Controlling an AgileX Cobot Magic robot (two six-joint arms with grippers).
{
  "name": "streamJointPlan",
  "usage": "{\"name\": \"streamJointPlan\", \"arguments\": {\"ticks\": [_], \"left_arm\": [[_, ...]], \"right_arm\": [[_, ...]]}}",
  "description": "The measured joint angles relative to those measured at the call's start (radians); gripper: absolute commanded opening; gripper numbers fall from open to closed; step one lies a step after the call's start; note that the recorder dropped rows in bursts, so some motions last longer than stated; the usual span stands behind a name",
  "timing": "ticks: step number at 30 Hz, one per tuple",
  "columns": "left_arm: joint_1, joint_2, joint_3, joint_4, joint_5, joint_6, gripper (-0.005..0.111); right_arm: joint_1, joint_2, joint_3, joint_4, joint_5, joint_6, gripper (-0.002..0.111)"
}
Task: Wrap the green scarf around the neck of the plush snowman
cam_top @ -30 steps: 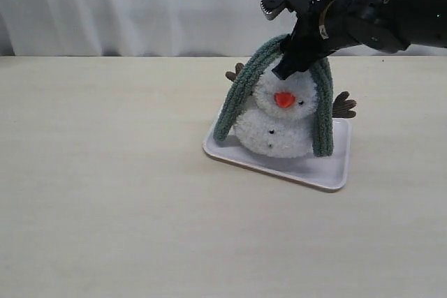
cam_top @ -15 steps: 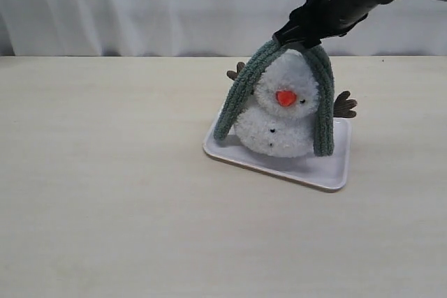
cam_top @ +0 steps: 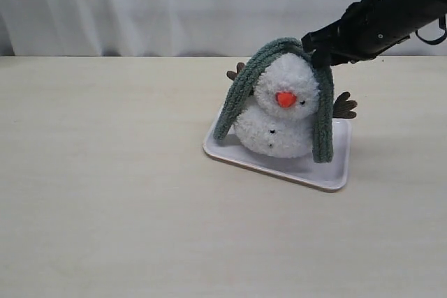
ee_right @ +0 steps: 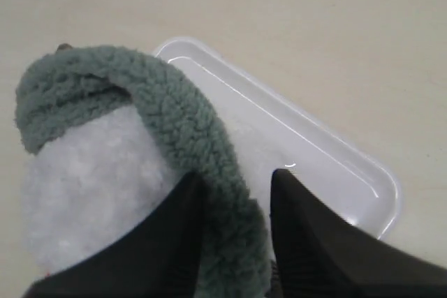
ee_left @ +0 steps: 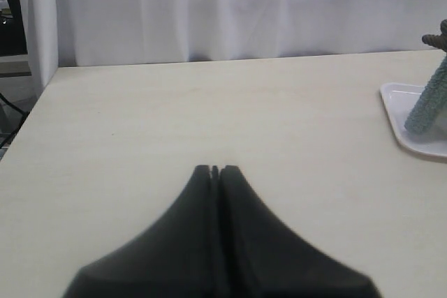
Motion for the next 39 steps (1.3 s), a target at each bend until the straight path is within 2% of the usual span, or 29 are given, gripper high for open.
{"name": "streamJointPlan", "arguments": {"ticks": [6,12,16,27,39], "left_arm": [[0.000,0.000,0.000,0.000,0.000,0.000,0.000],[0.000,0.000,0.000,0.000,0.000,0.000,0.000],[0.000,0.000,0.000,0.000,0.000,0.000,0.000],[0.000,0.000,0.000,0.000,0.000,0.000,0.000],[0.000,0.000,0.000,0.000,0.000,0.000,0.000]], "right_arm": [[-0.002,0.000,0.067,0.045,-0.089,-0.082,0.031],[-0.002,0.000,0.123,0.047,-0.281,-0.031,0.028],[-0.002,0.009,0.142,0.049,-0.328,-0.015,0.028],[-0.002,0.099,0.149,0.049,-0.334,-0.015,0.028],[-0.002,0.033,0.121,0.049,-0.266,-0.017,0.029]]}}
